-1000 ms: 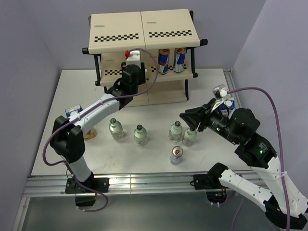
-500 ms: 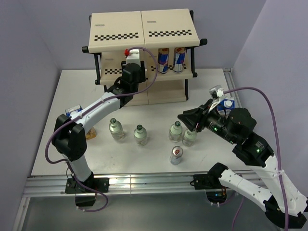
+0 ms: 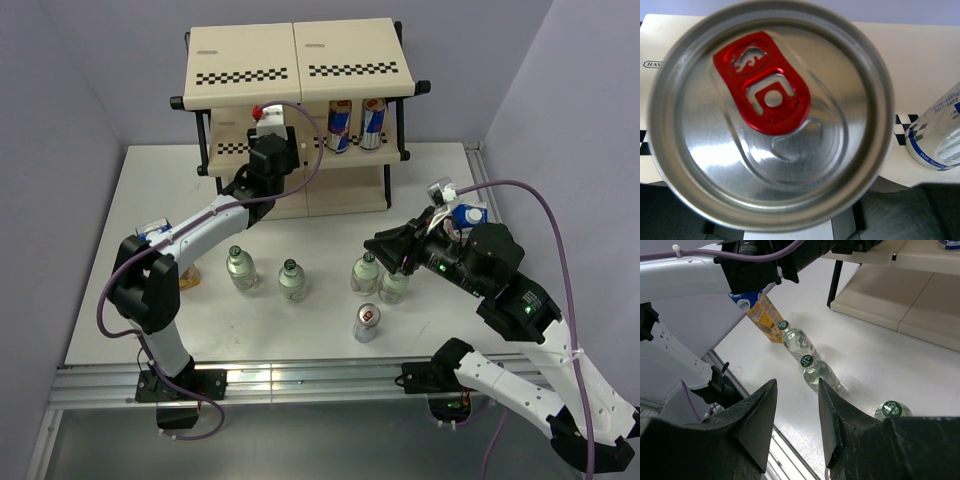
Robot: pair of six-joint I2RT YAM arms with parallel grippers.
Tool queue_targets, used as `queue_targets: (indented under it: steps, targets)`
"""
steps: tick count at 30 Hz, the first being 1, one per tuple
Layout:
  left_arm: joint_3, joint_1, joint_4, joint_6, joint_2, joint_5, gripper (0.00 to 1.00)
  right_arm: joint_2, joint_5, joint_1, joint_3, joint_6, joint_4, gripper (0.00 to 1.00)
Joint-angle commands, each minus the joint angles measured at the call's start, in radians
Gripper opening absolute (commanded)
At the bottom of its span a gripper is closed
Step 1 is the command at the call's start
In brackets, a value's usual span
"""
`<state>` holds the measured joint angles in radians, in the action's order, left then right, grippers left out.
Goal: Place and organize the beverage onto the shelf
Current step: Place the drink on the shelf.
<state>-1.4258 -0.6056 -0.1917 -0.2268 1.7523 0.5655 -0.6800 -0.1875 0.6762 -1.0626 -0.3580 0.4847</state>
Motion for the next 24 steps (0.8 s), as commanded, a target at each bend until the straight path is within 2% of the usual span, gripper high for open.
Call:
queue_targets:
  steps: [1, 6, 12, 18, 21, 24]
  targets:
    - [-0.039, 0.000, -0.054, 0.006, 0.004, 0.019, 0.27, -0.006, -0.018, -0.003, 0.013, -0.002, -0.054, 0.46]
    - [-0.088, 0.000, 0.040, -0.022, 0.035, -0.001, 0.32, -0.004, -0.020, -0.003, 0.016, -0.002, -0.055, 0.46]
    - [-0.122, 0.000, 0.152, -0.037, 0.065, -0.006, 0.43, -0.003, -0.024, -0.003, 0.016, -0.006, -0.052, 0.46]
    - [-0.145, 0.000, 0.189, -0.037, 0.092, -0.013, 0.55, 0.002, -0.027, -0.003, 0.023, -0.012, -0.058, 0.46]
    - [-0.150, 0.000, 0.189, -0.032, 0.099, -0.010, 0.63, 0.005, -0.032, -0.003, 0.023, -0.015, -0.058, 0.46]
    - [-0.145, 0.001, 0.189, -0.036, 0.101, -0.009, 0.66, 0.011, -0.035, -0.003, 0.026, -0.016, -0.061, 0.46]
